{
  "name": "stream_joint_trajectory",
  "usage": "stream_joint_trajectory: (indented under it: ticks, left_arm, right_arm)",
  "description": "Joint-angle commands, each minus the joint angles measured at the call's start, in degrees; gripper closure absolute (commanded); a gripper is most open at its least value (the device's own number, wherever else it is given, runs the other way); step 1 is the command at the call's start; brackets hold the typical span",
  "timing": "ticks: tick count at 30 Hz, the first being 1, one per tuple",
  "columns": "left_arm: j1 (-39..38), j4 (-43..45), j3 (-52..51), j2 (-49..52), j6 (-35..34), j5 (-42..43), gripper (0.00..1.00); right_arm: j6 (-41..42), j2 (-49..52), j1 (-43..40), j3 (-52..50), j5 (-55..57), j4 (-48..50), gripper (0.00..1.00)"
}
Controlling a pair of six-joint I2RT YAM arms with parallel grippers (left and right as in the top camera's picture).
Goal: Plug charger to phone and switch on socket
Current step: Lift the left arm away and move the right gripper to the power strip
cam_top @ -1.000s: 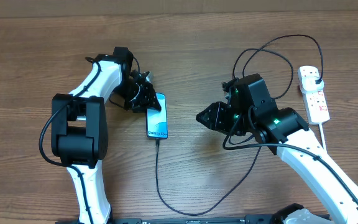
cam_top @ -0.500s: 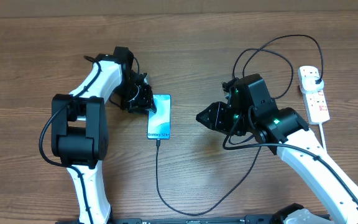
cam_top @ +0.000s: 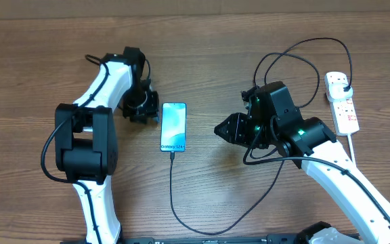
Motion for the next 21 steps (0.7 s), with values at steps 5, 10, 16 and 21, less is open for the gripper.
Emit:
stream_joint_trajectory:
  ticks: [5,10,16,21]
  left_arm:
    - [0.1,-9.7,20.3,-3.4,-0.2,-3.1,0.64]
    - [0.0,-16.5,33.0,-7.6,0.1,-2.6,0.62]
    - [0.0,-17.9,39.8,-15.1,0.1,-2.7,0.57]
    - [0.0,-17.2,39.9,-19.9,0.1,-2.9,0.26]
  right_arm:
    - [-3.6,0.1,-1.7,1.0,0.6,-1.7,0.63]
    - [-7.8,-0.1,-7.3,4.1,0.6,-8.2,0.64]
    - [-10.7,-0.8,-18.2,8.5,0.3,-13.8,0.65]
    - [-12.8,-0.9,-28.7,11.2,-0.6,-16.3,0.65]
